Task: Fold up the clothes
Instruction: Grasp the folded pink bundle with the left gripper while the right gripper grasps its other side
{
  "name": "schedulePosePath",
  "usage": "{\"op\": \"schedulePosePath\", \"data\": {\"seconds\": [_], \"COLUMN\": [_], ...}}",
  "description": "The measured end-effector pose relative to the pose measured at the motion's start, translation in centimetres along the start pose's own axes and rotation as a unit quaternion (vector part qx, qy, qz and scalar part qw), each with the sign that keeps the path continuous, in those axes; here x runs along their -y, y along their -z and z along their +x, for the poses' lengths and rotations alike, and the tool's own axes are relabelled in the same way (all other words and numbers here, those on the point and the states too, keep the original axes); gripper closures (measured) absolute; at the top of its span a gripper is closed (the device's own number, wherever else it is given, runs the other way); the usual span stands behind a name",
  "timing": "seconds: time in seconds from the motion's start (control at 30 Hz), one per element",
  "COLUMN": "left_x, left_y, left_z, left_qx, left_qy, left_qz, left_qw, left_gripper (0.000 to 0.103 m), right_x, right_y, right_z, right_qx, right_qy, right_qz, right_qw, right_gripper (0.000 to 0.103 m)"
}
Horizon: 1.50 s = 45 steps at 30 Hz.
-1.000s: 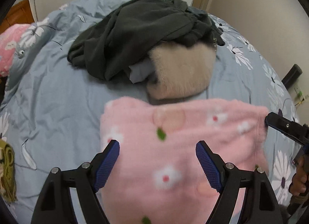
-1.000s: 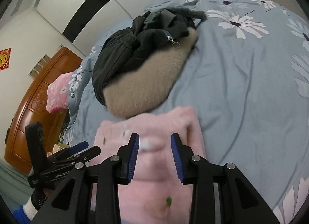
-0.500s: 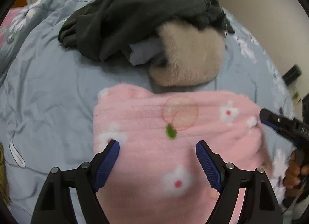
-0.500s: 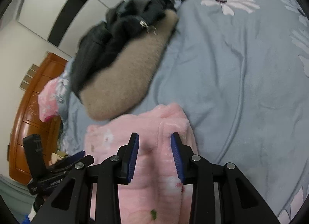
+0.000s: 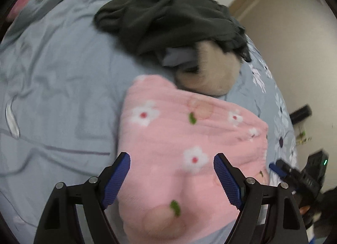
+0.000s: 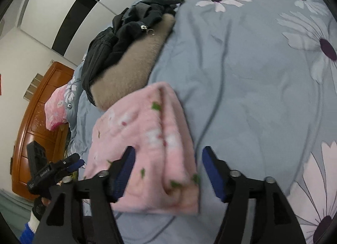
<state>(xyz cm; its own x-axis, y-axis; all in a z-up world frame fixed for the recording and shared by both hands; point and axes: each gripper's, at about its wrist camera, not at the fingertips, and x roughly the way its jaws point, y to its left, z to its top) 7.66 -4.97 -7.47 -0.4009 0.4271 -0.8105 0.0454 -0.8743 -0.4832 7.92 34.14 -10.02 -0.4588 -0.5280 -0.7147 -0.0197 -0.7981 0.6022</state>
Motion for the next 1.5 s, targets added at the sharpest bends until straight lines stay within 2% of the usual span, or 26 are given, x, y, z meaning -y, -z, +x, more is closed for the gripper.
{"op": "schedulePosePath", "data": {"seconds": [0.17, 0.3, 0.43, 0.57, 0.7, 0.8, 0.87, 0.97, 1.03, 1.1, 1.27, 1.4, 1.5], "left_x": [-2.4, -4.0, -5.0, -4.6, -4.2, -4.3, -4.2, -3.7, -3.0, -2.1, 0.4, 1.3, 1.3], "left_y": [0.3, 0.5, 0.5, 0.5, 0.4, 0.5, 0.7, 1.0, 1.2, 1.3, 1.4, 2.5, 2.2], "left_z": [0.5, 2.1, 3.8, 5.5, 6.5, 6.5, 6.5, 6.0, 5.4, 4.7, 2.3, 0.0, -2.4], "left_qx": [-0.013, -0.044, -0.058, -0.077, -0.083, -0.074, -0.073, -0.064, -0.056, -0.05, -0.037, -0.024, -0.009], "left_qy": [0.008, 0.039, 0.077, 0.103, 0.097, 0.095, 0.091, 0.082, 0.071, 0.058, 0.038, 0.044, 0.05], "left_qz": [-0.043, -0.064, -0.089, -0.079, -0.061, -0.068, -0.069, -0.063, -0.052, -0.04, -0.006, 0.016, 0.031], "left_qw": [0.999, 0.9963, 0.9913, 0.9886, 0.9899, 0.9903, 0.9908, 0.9926, 0.9945, 0.9963, 0.9986, 0.9986, 0.9982], "left_gripper": [0.016, 0.01, 0.01, 0.01, 0.012, 0.021, 0.03, 0.045, 0.056, 0.061, 0.067, 0.068, 0.068], "right_x": [1.6, 2.0, 2.6, 3.0, 3.2, 3.1, 3.0, 2.6, 2.1, 1.5, -0.2, -2.1, -3.4], "right_y": [0.7, 1.0, 0.7, 0.1, -0.4, -0.4, -0.2, -0.1, -0.2, -0.2, 0.2, 0.7, 0.9], "right_z": [1.0, 2.8, 5.0, 6.5, 7.5, 7.7, 7.6, 7.1, 6.8, 6.1, 3.6, 1.4, 0.1], "right_qx": [-0.032, -0.056, -0.073, -0.081, -0.088, -0.088, -0.085, -0.079, -0.076, -0.069, -0.051, -0.04, -0.033], "right_qy": [-0.018, -0.054, -0.083, -0.094, -0.104, -0.103, -0.099, -0.088, -0.08, -0.072, -0.079, -0.08, -0.082], "right_qz": [0.026, 0.045, 0.071, 0.085, 0.095, 0.098, 0.1, 0.109, 0.113, 0.117, 0.114, 0.097, 0.085], "right_qw": [0.999, 0.996, 0.991, 0.989, 0.986, 0.986, 0.986, 0.987, 0.987, 0.988, 0.989, 0.991, 0.992], "right_gripper": [0.035, 0.035, 0.035, 0.035, 0.034, 0.033, 0.036, 0.049, 0.054, 0.059, 0.063, 0.064, 0.064]}}
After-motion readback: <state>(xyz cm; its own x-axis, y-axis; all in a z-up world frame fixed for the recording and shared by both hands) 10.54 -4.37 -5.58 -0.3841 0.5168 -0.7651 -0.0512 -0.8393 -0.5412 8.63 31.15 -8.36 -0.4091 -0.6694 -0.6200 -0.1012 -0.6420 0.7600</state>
